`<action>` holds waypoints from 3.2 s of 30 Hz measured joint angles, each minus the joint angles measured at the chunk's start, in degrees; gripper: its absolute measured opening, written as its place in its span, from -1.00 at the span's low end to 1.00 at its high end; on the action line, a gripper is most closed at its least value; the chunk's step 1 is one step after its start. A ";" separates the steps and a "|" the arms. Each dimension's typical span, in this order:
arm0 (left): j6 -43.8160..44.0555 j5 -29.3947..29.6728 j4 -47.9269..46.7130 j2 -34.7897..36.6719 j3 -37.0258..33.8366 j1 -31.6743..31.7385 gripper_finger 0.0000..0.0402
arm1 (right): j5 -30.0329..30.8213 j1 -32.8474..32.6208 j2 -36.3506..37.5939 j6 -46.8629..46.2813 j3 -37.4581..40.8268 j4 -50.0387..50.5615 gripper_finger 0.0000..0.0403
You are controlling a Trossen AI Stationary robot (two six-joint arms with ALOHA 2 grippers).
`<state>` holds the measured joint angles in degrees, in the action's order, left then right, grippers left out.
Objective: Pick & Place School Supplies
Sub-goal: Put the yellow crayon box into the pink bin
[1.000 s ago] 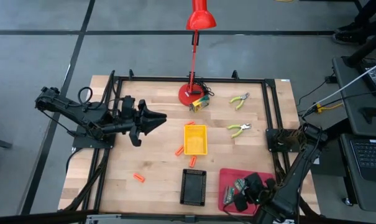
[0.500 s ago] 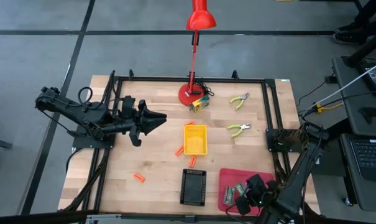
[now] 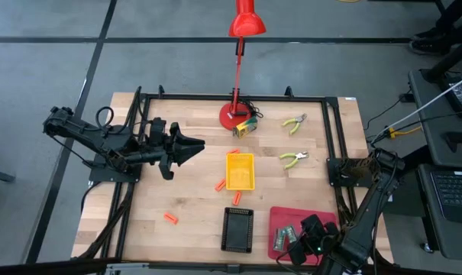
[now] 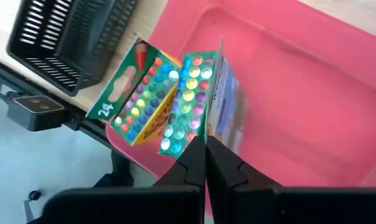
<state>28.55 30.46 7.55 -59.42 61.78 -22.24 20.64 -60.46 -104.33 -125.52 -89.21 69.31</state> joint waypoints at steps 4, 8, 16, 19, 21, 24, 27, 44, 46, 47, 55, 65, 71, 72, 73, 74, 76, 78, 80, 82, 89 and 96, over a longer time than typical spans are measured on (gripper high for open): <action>-0.17 0.00 -0.02 0.00 0.00 0.00 -0.57 | 1.08 0.03 0.00 0.43 0.00 -0.79 -1.00; -0.19 -0.02 -0.02 0.00 0.00 0.00 -0.57 | 1.83 0.03 0.00 1.98 -0.02 -1.41 -0.98; -0.19 -0.04 -0.02 0.00 0.00 0.00 -0.57 | 2.54 0.17 -0.49 4.59 -0.07 -2.20 -0.70; -0.19 -0.07 0.03 0.00 0.00 0.00 -0.57 | 2.96 0.40 -1.15 5.19 -0.07 -3.62 -0.61; -0.19 -0.07 0.15 0.00 0.00 0.00 -0.57 | 3.38 0.40 -1.31 5.19 -0.07 -4.31 -0.55; -0.27 -0.07 0.29 0.00 0.00 0.00 -0.57 | 4.56 0.43 -1.42 5.26 -0.07 -4.35 -0.49; -0.34 -0.07 0.31 0.00 0.00 0.00 -0.57 | 6.51 0.94 -1.42 5.02 -0.07 -3.76 -0.45; 2.29 6.74 -14.68 0.00 0.02 -0.05 -0.57 | 27.76 9.95 7.13 5.55 -0.02 20.89 -0.47; 5.94 7.09 -21.95 -0.61 0.03 0.81 -0.57 | 29.96 12.14 9.41 8.74 0.81 20.27 -0.47; 7.49 7.26 -25.23 -1.33 0.07 1.51 -0.57 | 30.46 13.27 10.41 9.85 0.96 20.24 -0.47; 5.10 3.14 -39.28 -10.17 -0.03 10.35 -0.39 | 33.22 18.78 18.31 16.44 1.62 20.09 -0.47; -15.31 -2.86 -11.77 -22.79 -9.47 23.69 -0.17 | 34.41 20.40 21.84 20.37 1.62 20.11 -0.47; -16.14 -12.54 -3.23 -28.77 -12.09 32.11 -0.16 | 34.01 20.40 21.84 20.12 1.62 20.07 -0.47; -16.19 -14.05 -2.78 -30.12 -12.13 33.33 -0.16 | 34.03 20.40 21.84 20.12 1.62 20.20 -0.47; -16.13 -15.17 -2.80 -31.38 -12.31 34.45 -0.16 | 34.09 20.40 21.84 20.12 1.62 20.50 -0.47; -15.80 -16.33 -2.52 -32.63 -12.37 35.57 -0.16 | 34.09 20.50 21.84 20.12 1.62 20.73 -0.47; -14.59 -19.35 -0.10 -34.86 -12.35 37.60 -0.16 | 33.92 20.82 21.84 20.14 1.62 20.70 -0.47; -14.28 -22.02 3.40 -36.98 -12.27 39.23 -0.16 | 33.90 20.95 21.84 20.18 1.62 20.70 -0.47; -13.95 -22.57 4.79 -38.46 -12.26 40.19 -0.16 | 33.88 20.97 21.84 20.58 1.62 20.70 -0.47; -12.93 -23.05 5.13 -39.00 -12.26 41.07 -0.16 | 33.63 21.04 21.84 20.85 1.62 20.70 -0.47; -14.15 -28.25 6.14 -40.88 -12.22 44.21 -0.19 | 32.46 21.04 21.81 20.99 1.62 20.70 -0.47; -13.37 -31.93 9.85 -43.85 -12.22 45.28 -0.35 | 32.44 21.04 21.81 20.97 1.62 20.70 -0.47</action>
<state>15.17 -1.47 17.39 -103.27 49.56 23.04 53.08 -39.42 -82.52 -104.55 -87.59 90.01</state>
